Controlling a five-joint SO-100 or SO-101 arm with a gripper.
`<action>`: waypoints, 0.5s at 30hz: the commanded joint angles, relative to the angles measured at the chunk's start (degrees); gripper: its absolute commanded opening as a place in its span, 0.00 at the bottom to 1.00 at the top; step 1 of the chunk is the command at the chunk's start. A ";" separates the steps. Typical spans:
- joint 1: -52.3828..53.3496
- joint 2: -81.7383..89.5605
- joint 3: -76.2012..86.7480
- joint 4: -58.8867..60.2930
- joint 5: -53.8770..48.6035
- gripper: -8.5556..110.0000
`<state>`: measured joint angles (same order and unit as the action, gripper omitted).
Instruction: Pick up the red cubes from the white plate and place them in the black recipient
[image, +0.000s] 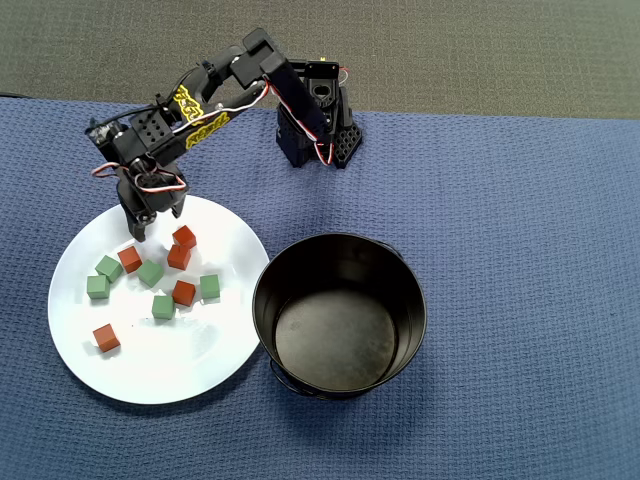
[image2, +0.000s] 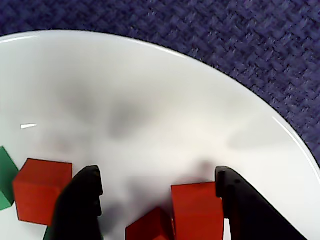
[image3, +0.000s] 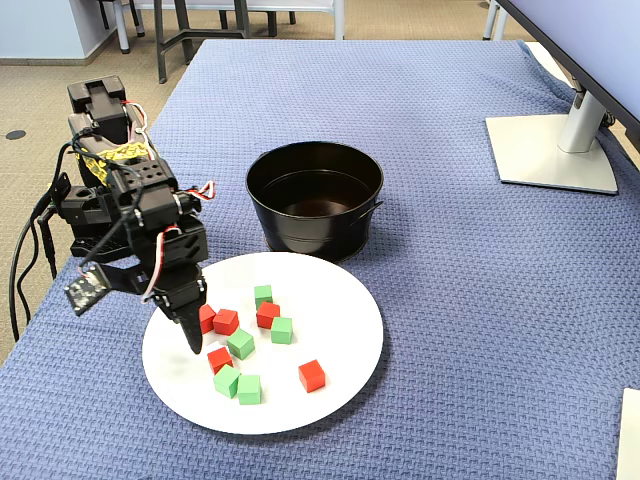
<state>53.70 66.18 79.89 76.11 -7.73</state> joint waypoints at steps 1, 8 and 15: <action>-2.20 1.76 -0.70 0.53 -0.09 0.25; -4.39 7.73 9.58 -2.02 -1.76 0.24; -4.83 8.35 10.28 -2.72 -2.11 0.21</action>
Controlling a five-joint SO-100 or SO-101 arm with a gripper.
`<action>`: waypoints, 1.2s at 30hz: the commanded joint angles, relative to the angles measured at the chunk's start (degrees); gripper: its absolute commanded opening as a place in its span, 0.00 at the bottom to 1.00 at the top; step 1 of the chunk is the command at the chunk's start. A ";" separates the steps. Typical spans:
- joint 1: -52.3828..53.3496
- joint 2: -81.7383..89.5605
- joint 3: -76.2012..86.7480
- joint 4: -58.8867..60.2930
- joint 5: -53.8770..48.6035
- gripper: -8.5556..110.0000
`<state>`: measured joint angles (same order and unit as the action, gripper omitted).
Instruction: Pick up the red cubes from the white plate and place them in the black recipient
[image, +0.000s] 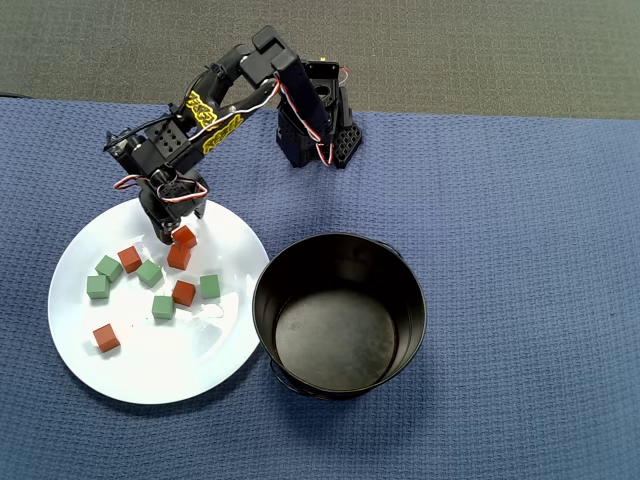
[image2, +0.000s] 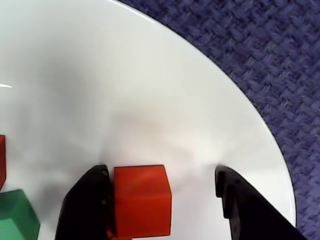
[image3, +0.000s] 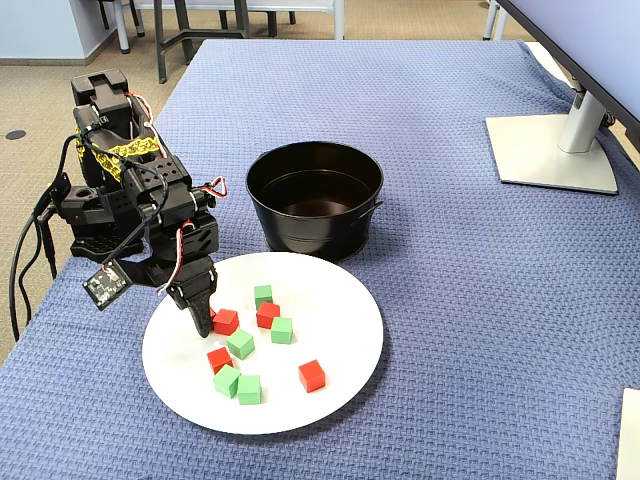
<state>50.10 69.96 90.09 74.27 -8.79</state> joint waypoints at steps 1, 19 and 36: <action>-1.32 4.75 0.09 -1.23 -1.14 0.21; -2.81 6.06 1.41 -4.22 -1.49 0.15; -1.49 11.78 -1.49 3.52 -3.96 0.07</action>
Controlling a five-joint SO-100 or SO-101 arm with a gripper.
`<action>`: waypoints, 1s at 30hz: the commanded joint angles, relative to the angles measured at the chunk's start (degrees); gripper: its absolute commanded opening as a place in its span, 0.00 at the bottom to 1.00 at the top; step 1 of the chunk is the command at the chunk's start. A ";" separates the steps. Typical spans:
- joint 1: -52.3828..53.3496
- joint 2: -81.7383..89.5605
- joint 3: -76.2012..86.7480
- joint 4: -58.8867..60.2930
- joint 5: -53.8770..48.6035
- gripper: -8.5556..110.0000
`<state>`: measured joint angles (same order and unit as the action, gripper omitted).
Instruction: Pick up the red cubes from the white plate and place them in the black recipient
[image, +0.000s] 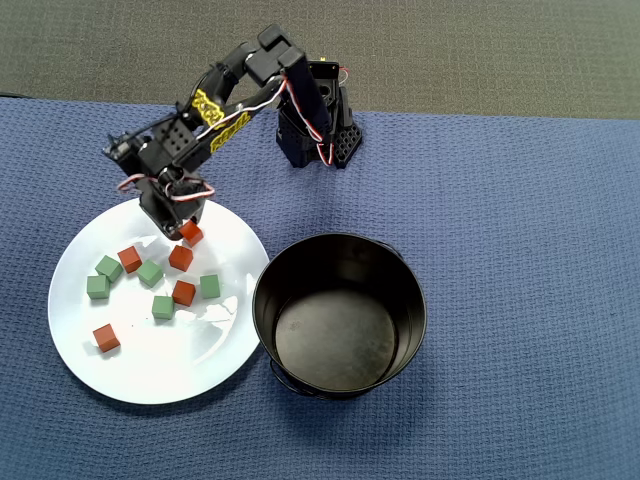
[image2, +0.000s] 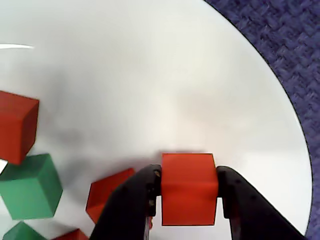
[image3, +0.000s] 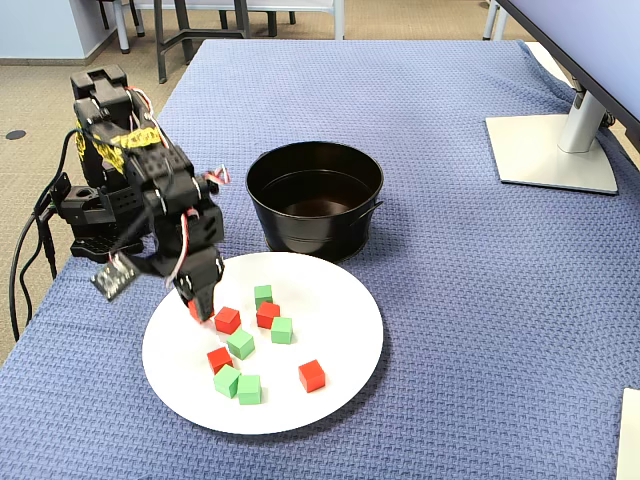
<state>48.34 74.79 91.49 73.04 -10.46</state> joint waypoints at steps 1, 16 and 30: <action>-0.53 7.91 -4.13 7.21 -2.37 0.07; -18.72 27.86 -13.27 9.58 8.44 0.07; -52.47 24.08 -13.01 -0.88 11.87 0.30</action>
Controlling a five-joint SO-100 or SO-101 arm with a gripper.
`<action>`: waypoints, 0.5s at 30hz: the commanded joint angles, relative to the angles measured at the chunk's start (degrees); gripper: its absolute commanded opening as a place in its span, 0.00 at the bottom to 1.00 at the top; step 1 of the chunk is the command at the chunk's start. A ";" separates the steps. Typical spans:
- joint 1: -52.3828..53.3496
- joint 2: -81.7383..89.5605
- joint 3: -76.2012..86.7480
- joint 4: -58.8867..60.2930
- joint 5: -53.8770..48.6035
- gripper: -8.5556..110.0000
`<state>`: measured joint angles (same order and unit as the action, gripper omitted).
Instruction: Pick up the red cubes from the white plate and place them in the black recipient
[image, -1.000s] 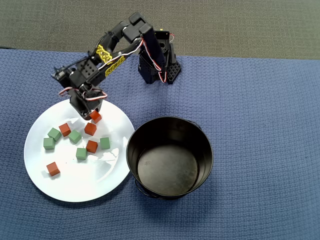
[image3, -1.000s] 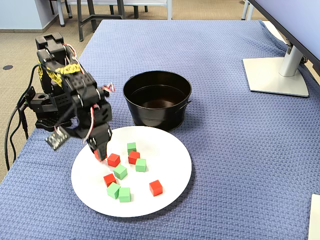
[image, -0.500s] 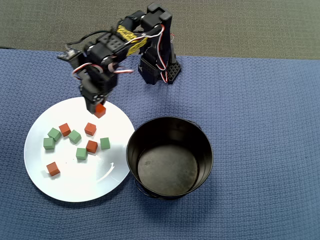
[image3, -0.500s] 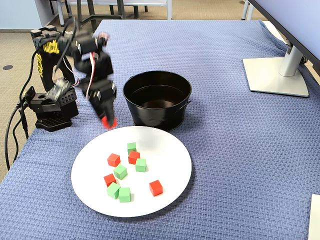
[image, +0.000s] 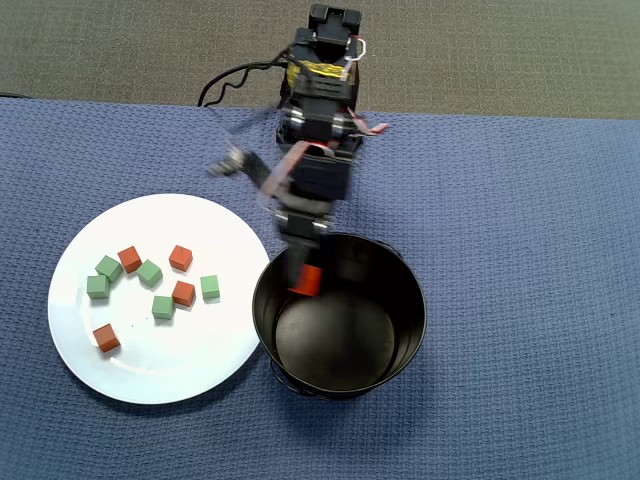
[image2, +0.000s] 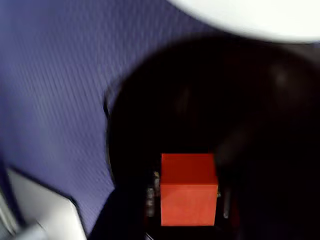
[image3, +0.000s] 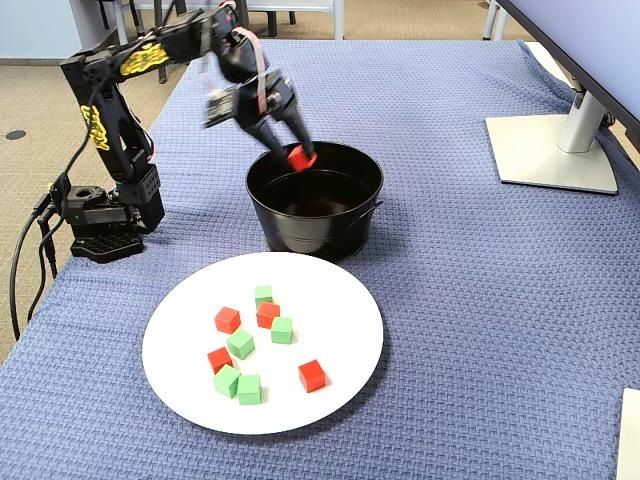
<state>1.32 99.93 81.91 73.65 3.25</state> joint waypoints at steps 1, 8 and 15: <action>-5.10 -1.14 -4.39 -0.44 -1.85 0.30; 13.10 1.67 -8.35 5.45 -11.69 0.29; 35.07 -1.05 1.05 -0.35 -22.85 0.28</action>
<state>26.98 98.88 79.63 78.13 -14.06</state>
